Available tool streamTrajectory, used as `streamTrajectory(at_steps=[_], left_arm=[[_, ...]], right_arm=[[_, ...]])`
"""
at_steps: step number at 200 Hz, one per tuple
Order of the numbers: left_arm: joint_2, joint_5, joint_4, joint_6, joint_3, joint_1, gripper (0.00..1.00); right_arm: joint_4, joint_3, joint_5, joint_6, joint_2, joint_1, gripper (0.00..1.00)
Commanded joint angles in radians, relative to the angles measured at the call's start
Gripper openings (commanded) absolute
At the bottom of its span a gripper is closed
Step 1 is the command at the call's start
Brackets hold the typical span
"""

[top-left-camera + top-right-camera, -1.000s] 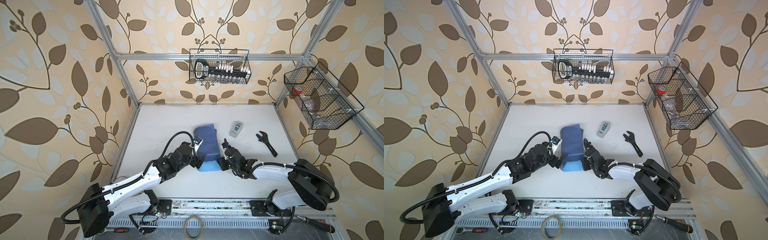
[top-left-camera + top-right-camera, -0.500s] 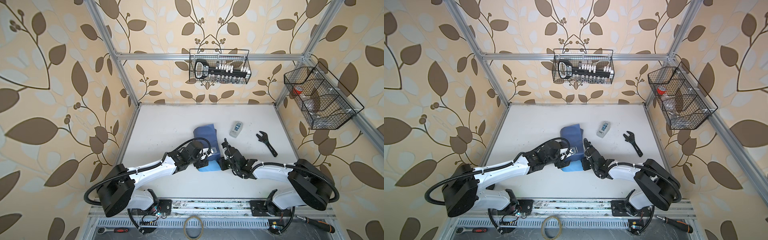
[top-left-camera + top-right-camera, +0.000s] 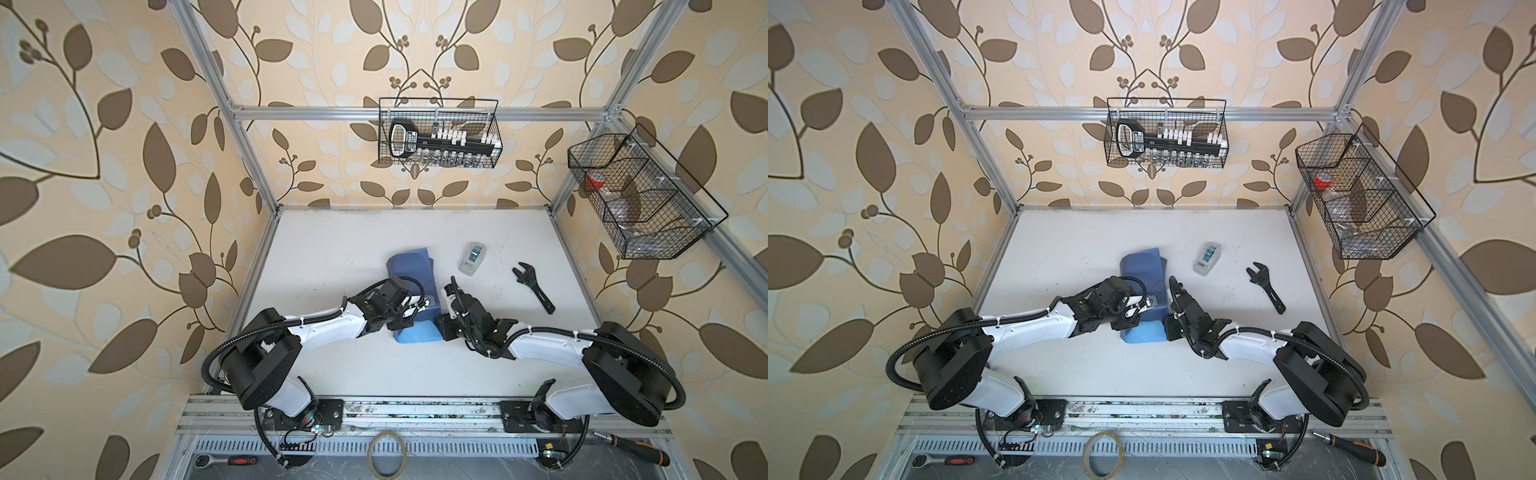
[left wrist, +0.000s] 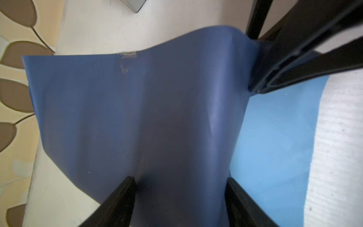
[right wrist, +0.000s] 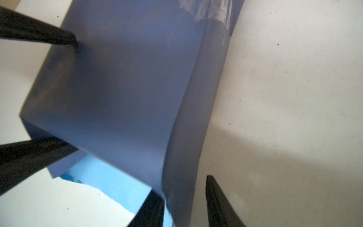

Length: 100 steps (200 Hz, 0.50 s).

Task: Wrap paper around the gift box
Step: 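Lift the paper end with the left gripper while the right gripper pinches the box edge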

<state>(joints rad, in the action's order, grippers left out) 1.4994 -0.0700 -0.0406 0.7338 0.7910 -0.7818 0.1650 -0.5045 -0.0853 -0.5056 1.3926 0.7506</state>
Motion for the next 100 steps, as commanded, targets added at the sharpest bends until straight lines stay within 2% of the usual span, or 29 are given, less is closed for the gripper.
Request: streamTrajectory(at_steps=[1, 24, 57, 100], left_arm=[[-0.001, -0.016, 0.031, 0.045, -0.02, 0.004, 0.69], [-0.006, -0.025, 0.03, 0.052, -0.03, 0.004, 0.69], [0.002, -0.04, 0.015, 0.067, -0.029, 0.002, 0.71], [0.038, -0.051, -0.007, 0.077, -0.019, 0.001, 0.71]], right_arm=[[-0.033, 0.032, 0.038, 0.002, -0.06, -0.014, 0.41], [-0.051, 0.06, 0.117, -0.001, -0.133, -0.041, 0.46], [-0.086, 0.101, 0.186, -0.012, -0.228, -0.123, 0.47], [-0.11, 0.078, 0.059, -0.031, -0.19, -0.15, 0.36]])
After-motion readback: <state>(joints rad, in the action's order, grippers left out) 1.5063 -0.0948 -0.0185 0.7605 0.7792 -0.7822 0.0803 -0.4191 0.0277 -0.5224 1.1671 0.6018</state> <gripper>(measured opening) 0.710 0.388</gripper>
